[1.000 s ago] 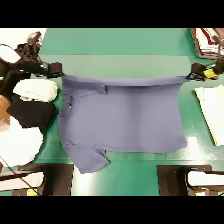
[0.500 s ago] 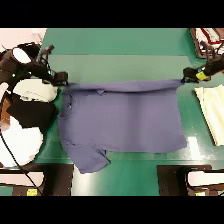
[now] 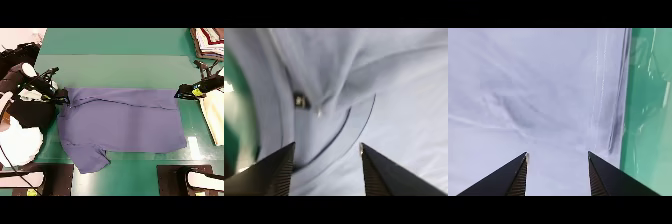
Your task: Fold the shirts.
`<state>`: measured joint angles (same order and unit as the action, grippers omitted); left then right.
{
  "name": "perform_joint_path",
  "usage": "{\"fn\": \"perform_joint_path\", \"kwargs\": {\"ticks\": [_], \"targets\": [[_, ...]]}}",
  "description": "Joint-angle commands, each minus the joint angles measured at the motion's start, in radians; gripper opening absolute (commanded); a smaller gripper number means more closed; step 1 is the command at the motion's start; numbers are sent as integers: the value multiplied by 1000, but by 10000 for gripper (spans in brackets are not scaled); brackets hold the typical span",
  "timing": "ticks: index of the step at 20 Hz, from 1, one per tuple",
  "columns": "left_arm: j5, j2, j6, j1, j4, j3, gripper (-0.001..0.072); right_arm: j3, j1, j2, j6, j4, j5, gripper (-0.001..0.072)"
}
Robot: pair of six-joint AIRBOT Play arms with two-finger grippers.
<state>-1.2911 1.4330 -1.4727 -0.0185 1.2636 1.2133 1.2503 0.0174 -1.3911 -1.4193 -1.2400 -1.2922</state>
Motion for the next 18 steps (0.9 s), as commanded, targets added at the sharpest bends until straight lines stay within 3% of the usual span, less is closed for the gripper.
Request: {"fn": "perform_joint_path", "kwargs": {"ticks": [1, 9, 13, 18], "targets": [[-53, -168, -40, 0, 120, -85, 486, -8, 17, 72, 0, 16, -29, 432], [-97, -716, -174, 0, -8, -721, 486, -8, 34, 190, 0, 18, 6, 431], [-77, -777, -177, 0, -136, -845, 485, -8, 32, 190, -1, 18, 6, 431], [-51, -777, -189, 0, -148, -866, 485, -8, 32, 190, -1, 18, -13, 431]]}}
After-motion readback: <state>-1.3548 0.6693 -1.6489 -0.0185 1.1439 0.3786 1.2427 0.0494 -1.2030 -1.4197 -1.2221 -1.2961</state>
